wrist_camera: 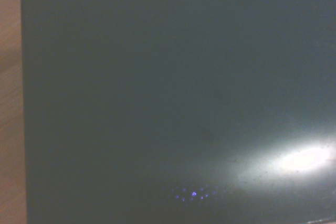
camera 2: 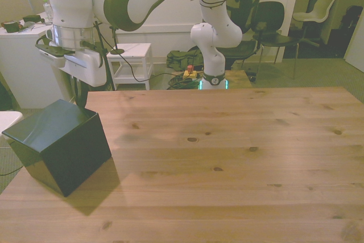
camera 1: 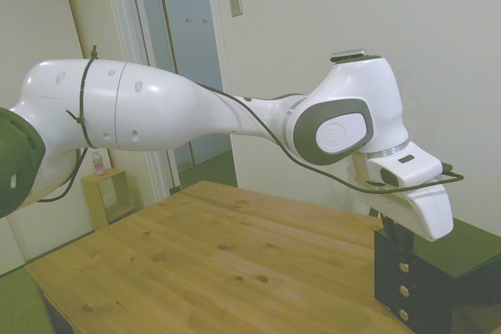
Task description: Close the top drawer
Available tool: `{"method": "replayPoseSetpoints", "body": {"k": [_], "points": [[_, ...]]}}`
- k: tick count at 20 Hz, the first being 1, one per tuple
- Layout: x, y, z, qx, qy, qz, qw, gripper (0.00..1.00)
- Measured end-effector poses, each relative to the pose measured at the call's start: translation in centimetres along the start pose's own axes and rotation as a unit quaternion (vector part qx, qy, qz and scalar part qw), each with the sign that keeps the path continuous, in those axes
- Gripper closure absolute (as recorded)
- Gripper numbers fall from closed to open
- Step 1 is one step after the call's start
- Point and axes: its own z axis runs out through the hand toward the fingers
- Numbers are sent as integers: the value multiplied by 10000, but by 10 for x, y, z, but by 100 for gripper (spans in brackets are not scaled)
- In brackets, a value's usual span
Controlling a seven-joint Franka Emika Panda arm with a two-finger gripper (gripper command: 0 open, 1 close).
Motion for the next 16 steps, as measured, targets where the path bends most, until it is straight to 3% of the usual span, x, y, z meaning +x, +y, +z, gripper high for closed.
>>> {"method": "replayPoseSetpoints", "body": {"k": [9, 14, 15, 16], "points": [[-29, -10, 5, 46, -108, -199, 9997, 100], [-49, 0, -11, 128, -229, -199, 9995, 100], [-53, 3, -15, 144, -257, -170, 9994, 0], [-57, 7, -18, 160, -296, -149, 9993, 0]]}}
